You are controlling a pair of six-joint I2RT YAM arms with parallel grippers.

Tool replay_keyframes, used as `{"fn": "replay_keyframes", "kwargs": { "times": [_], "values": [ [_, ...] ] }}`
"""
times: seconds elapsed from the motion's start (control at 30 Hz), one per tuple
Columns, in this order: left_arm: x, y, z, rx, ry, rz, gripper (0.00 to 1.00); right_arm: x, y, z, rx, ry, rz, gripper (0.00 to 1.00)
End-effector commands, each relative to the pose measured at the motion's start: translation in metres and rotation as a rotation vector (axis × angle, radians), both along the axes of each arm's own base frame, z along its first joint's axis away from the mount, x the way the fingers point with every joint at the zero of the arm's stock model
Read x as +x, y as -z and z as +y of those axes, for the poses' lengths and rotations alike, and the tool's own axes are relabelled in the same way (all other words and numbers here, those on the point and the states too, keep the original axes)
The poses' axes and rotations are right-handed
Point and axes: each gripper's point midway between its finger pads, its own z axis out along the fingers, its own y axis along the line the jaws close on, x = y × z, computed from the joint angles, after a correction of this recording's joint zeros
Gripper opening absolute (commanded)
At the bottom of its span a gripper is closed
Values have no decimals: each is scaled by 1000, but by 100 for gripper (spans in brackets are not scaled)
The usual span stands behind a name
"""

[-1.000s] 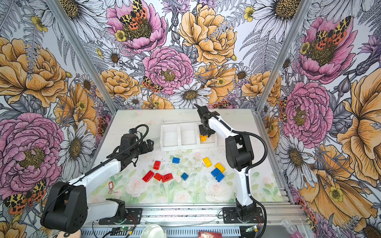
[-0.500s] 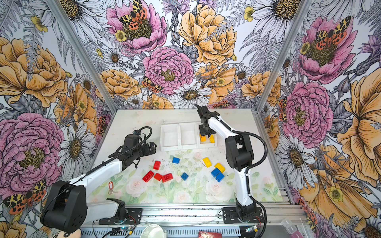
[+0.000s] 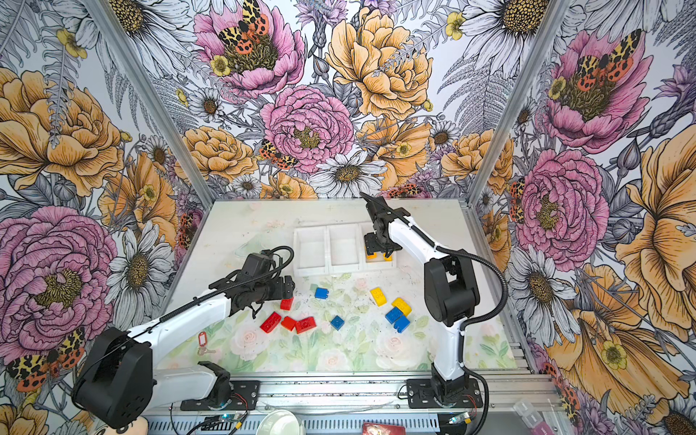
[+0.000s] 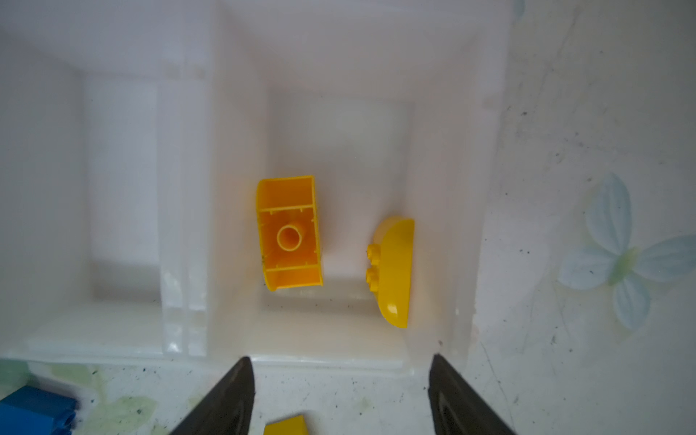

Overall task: Sort the legos into containers by color
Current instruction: Place the lego in the container, then pick up the lego from the center of the table.

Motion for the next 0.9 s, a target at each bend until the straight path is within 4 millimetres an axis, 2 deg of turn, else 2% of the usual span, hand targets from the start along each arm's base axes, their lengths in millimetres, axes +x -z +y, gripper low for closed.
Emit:
{"fn": "replay_keyframes", "kwargs": {
  "times": [0.0, 0.2, 0.43, 0.67, 0.87],
  "values": [
    [-11, 0, -3, 18, 1, 79, 89, -16, -20, 4, 58, -4, -21, 77],
    [-22, 15, -10, 91, 62, 217, 84, -44, -24, 3, 114, 1, 6, 80],
    [-13, 24, -17, 156, 88, 258, 78, -67, -25, -1, 142, 17, 19, 86],
    [-6, 37, -22, 206, 102, 285, 71, -74, -25, -4, 153, 28, 20, 86],
    [-7, 45, -15, 251, 76, 294, 65, -74, -26, -4, 156, 29, 16, 86]
  ]
}}
